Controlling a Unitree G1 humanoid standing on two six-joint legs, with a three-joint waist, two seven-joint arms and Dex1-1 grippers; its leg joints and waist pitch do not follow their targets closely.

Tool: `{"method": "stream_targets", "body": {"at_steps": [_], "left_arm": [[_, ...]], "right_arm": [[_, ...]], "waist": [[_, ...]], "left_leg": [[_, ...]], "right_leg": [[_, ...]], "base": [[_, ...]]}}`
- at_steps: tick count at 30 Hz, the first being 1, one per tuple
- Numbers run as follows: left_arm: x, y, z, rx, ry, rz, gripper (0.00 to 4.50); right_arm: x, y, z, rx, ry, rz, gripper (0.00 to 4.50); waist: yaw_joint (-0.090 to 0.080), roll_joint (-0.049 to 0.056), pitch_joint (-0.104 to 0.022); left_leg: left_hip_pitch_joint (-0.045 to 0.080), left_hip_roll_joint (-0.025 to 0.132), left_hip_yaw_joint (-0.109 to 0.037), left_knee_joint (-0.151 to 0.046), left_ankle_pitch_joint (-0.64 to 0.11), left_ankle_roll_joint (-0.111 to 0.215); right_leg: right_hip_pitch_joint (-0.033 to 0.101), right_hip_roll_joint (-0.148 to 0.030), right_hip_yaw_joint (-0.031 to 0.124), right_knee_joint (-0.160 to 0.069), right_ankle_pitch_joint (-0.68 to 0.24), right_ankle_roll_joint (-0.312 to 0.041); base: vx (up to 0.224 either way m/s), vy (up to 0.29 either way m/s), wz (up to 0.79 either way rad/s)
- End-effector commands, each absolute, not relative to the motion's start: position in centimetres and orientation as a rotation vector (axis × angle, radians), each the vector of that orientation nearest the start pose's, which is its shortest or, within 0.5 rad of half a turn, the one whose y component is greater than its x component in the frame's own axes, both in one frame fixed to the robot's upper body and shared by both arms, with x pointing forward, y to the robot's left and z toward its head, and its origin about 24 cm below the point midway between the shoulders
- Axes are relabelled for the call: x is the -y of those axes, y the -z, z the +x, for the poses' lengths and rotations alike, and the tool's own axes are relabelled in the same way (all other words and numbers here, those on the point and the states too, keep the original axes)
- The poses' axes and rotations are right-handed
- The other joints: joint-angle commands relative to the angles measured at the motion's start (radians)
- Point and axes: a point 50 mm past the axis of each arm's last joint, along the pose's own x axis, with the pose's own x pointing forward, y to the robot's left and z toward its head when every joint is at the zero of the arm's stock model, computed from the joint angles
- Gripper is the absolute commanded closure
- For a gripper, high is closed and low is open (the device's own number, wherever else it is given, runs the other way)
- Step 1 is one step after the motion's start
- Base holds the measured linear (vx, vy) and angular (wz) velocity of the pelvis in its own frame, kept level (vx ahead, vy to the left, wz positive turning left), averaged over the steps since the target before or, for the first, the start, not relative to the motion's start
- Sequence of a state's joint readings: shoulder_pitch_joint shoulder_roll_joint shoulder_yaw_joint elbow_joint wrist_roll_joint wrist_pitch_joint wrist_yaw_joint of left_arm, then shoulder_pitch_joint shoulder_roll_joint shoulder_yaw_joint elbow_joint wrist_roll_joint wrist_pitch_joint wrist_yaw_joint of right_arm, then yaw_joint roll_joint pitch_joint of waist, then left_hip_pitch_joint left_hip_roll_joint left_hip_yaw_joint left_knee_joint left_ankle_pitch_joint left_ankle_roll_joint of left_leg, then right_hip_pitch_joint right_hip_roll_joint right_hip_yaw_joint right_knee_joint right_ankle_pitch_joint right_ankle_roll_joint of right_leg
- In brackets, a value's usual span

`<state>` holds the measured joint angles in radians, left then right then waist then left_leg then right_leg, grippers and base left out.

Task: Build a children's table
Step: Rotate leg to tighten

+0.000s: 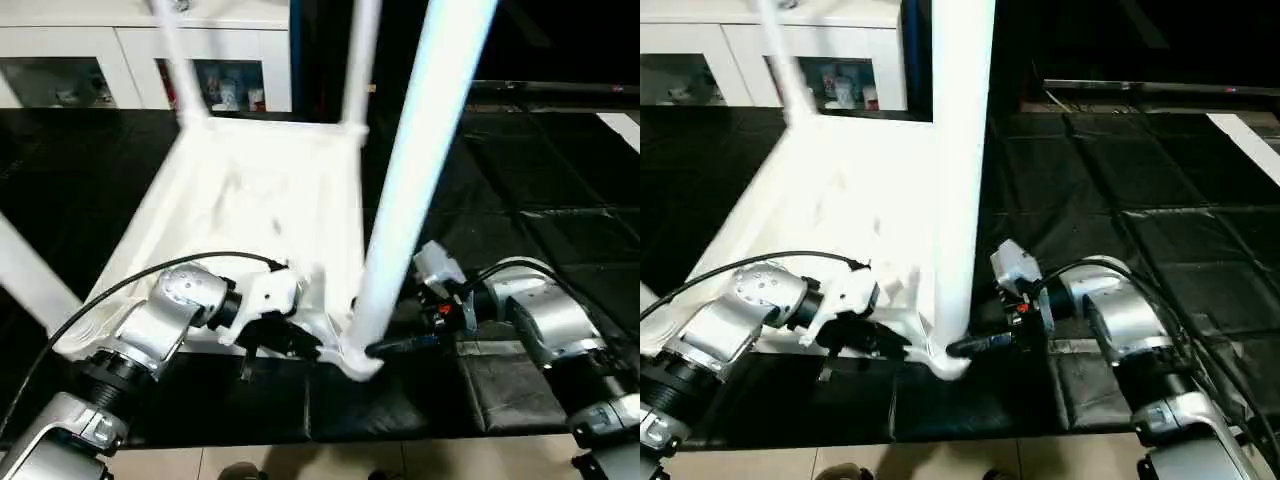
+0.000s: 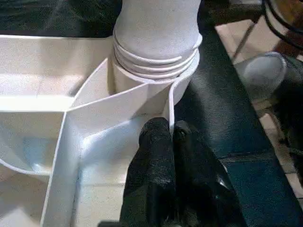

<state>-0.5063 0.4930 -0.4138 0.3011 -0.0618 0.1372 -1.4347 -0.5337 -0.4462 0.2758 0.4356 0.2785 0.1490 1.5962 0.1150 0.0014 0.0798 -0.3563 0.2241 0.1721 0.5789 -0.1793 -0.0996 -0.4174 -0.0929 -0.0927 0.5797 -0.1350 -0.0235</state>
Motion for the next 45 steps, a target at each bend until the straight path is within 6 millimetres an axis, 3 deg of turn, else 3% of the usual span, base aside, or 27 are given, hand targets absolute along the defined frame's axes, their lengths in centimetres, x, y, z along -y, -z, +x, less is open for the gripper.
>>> {"method": "stream_targets", "body": {"at_steps": [1,2,9,11,16,18,20,22,25,26,27,30,33,39,41,43,45], "left_arm": [[-11.9,-6.8,27.4,-0.433,1.766,0.517,4.5],[-11.9,-6.8,27.4,-0.433,1.766,0.517,4.5],[-12.0,-6.7,27.5,-0.441,1.761,0.508,4.5],[-12.0,-6.6,27.6,-0.437,1.742,0.492,4.5],[-11.9,-6.4,28.1,-0.441,1.664,0.47,4.5],[-11.6,-6.3,28.9,-0.449,1.547,0.414,4.5],[-11.5,-6.3,29.0,-0.449,1.527,0.392,4.5],[-11.1,-6.5,29.3,-0.446,1.473,0.346,4.5],[-10.0,-6.8,30.2,-0.438,1.341,0.271,4.5],[-10.0,-6.8,30.2,-0.438,1.341,0.271,4.5],[-9.3,-6.9,30.8,-0.428,1.27,0.239,4.5],[-7.8,-7.4,31.8,-0.405,1.149,0.184,4.5],[-7.1,-7.7,32.2,-0.388,1.097,0.163,4.5],[-5.7,-8.0,32.4,-0.377,1.014,0.113,4.5],[-5.8,-7.9,32.3,-0.378,1.019,0.131,4.5],[-6.0,-7.9,32.2,-0.379,1.027,0.143,4.5],[-6.5,-7.8,32.2,-0.38,1.038,0.159,4.5]], "right_arm": [[13.9,-8.1,28.8,-0.331,-1.778,-0.139,1.41],[13.9,-8.1,28.8,-0.331,-1.778,-0.139,1.68],[14.0,-8.1,28.6,-0.364,-1.803,-0.126,2.3],[13.9,-8.1,28.4,-0.366,-1.806,-0.109,2.36],[13.6,-8.1,28.3,-0.336,-1.785,-0.053,2.44],[12.9,-7.8,28.5,-0.306,-1.676,-0.017,2.44],[12.8,-7.6,28.6,-0.306,-1.643,-0.025,2.44],[12.0,-7.3,29.3,-0.302,-1.524,-0.036,2.44],[10.1,-6.8,31.2,-0.289,-1.254,-0.015,2.46],[10.1,-6.8,31.2,-0.289,-1.254,-0.015,2.5],[9.1,-6.6,31.9,-0.288,-1.148,-0.009,2.51],[7.1,-6.3,33.0,-0.309,-0.951,0.018,2.52],[6.3,-6.2,33.3,-0.316,-0.883,0.013,2.54],[4.4,-6.6,33.0,-0.288,-0.839,0.066,2.54],[4.4,-6.9,32.9,-0.265,-0.861,0.091,2.0],[4.5,-7.0,32.8,-0.257,-0.878,0.094,2.0],[5.0,-7.1,32.7,-0.245,-0.901,0.09,1.66]], "waist": [[-0.007,-0.005,-0.072],[-0.007,-0.004,-0.072],[-0.008,-0.006,-0.073],[-0.008,0.0,-0.074],[-0.007,-0.003,-0.075],[-0.006,-0.004,-0.074],[-0.011,-0.006,-0.072],[-0.017,-0.005,-0.068],[-0.046,-0.007,-0.061],[-0.058,-0.008,-0.063],[-0.066,-0.007,-0.065],[-0.09,-0.007,-0.061],[-0.098,-0.006,-0.061],[-0.095,-0.004,-0.065],[-0.095,-0.001,-0.066],[-0.094,-0.003,-0.068],[-0.092,-0.003,-0.068]], "left_leg": [[0.005,0.009,0.009,-0.067,-0.21,0.064],[0.005,0.009,0.009,-0.067,-0.211,0.064],[0.004,0.008,0.01,-0.065,-0.202,0.065],[0.005,0.008,0.01,-0.065,-0.207,0.062],[0.004,0.009,0.011,-0.064,-0.207,0.059],[0.005,0.007,0.011,-0.065,-0.214,0.055],[0.001,0.004,0.006,-0.068,-0.226,0.042],[0.003,0.002,0.008,-0.068,-0.239,0.034],[-0.012,-0.006,-0.002,-0.073,-0.262,0.005],[-0.016,-0.013,-0.009,-0.072,-0.269,-0.004],[-0.017,-0.014,-0.01,-0.071,-0.268,0.0],[-0.014,-0.022,-0.012,-0.066,-0.279,0.004],[-0.005,-0.027,-0.013,-0.062,-0.286,0.028],[-0.007,-0.017,-0.013,-0.07,-0.259,0.052],[-0.009,-0.016,-0.011,-0.069,-0.235,0.061],[-0.009,-0.017,-0.009,-0.068,-0.223,0.066],[-0.009,-0.017,-0.008,-0.067,-0.198,0.075]], "right_leg": [[0.057,-0.042,0.043,-0.054,-0.316,-0.206],[0.056,-0.041,0.043,-0.054,-0.315,-0.205],[0.058,-0.041,0.044,-0.053,-0.311,-0.204],[0.057,-0.041,0.043,-0.054,-0.317,-0.203],[0.059,-0.04,0.044,-0.053,-0.299,-0.208],[0.058,-0.041,0.043,-0.057,-0.32,-0.202],[0.062,-0.043,0.039,-0.062,-0.386,-0.174],[0.056,-0.04,0.04,-0.067,-0.411,-0.163],[0.066,-0.043,0.029,-0.076,-0.531,-0.107],[0.071,-0.046,0.021,-0.084,-0.587,-0.071],[0.071,-0.046,0.018,-0.088,-0.598,-0.053],[0.06,-0.039,0.014,-0.097,-0.598,-0.057],[0.051,-0.036,0.014,-0.106,-0.596,-0.059],[0.056,-0.033,0.025,-0.084,-0.441,-0.125],[0.059,-0.034,0.03,-0.078,-0.382,-0.149],[0.061,-0.034,0.031,-0.076,-0.358,-0.16],[0.063,-0.034,0.033,-0.072,-0.32,-0.179]], "base": [[0.0,0.0,0.0],[0.0,0.0,0.0],[0.0,0.0,0.0],[0.0,0.0,0.0],[0.0,0.0,0.0],[0.0,0.0,0.0],[0.0,0.0,0.0],[0.0,0.0,0.0],[0.0,0.0,0.0],[-0.046,0.011,-0.26],[-0.026,0.014,-0.2],[-0.009,0.005,-0.07],[0.0,0.0,0.0],[0.0,0.0,0.0],[0.0,0.0,0.0],[0.0,0.0,0.0],[0.0,0.0,0.0]]}}
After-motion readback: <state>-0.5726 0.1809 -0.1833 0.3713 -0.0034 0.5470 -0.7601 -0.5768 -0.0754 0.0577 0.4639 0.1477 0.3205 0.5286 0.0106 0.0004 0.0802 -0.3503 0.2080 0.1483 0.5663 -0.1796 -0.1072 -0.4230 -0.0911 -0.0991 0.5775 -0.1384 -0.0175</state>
